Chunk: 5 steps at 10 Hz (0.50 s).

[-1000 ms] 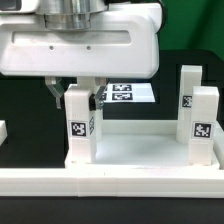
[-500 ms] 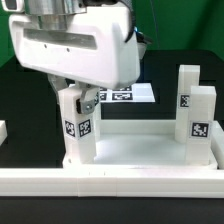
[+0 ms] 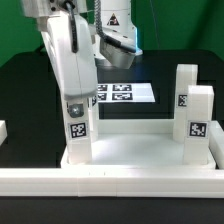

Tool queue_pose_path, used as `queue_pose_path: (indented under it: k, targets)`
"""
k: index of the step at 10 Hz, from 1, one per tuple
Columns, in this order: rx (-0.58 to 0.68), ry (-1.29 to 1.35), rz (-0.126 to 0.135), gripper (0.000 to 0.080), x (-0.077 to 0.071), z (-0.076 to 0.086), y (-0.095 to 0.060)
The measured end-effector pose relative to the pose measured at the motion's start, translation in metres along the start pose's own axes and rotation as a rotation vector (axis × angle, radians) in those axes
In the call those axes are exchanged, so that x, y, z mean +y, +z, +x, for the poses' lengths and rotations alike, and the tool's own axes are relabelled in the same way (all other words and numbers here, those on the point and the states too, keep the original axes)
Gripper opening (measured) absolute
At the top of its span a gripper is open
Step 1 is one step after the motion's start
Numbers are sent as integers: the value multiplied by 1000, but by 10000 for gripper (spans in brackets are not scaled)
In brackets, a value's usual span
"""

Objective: Assemble desk

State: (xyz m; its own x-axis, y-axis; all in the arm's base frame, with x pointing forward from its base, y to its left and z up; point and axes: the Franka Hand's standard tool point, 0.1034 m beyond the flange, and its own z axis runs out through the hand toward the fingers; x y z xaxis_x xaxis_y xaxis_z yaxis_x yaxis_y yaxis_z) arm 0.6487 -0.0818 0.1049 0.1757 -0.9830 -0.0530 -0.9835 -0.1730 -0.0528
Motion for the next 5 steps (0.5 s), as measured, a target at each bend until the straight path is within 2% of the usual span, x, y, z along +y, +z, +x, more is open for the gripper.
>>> queue_pose_path:
  k: [2, 4, 5]
  targets:
    - [0, 29, -2, 302, 0, -1, 1]
    - [-3, -45, -7, 614, 1, -2, 2]
    - [-2, -105, -8, 614, 1, -2, 1]
